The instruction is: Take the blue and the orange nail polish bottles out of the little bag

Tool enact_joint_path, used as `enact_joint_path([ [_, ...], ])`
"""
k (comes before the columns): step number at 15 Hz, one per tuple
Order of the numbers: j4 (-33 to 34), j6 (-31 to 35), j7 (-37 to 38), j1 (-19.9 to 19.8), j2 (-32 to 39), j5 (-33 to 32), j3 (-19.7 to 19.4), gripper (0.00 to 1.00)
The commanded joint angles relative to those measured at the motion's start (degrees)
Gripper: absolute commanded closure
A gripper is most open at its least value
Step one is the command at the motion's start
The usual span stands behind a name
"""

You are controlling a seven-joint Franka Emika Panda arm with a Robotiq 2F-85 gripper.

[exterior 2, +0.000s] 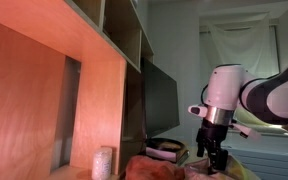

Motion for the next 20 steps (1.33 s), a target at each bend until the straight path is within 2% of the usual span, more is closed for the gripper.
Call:
enact_joint_path([
  [1,-5.0,0.9,1.7,1.0,-3.5,-1.4,-1.0,0.00],
  [11,-2.7,-3.8,-2.7,-0.6,-1.8,-0.1,1.7,0.00],
  [18,-8.5,1.5,2.7,3.5,-5.3,-6.5,-2.5,0.00],
  [20,-9.7,2.9,4.6,4.5,-5.7,-7.9,-3.7,0.17],
])
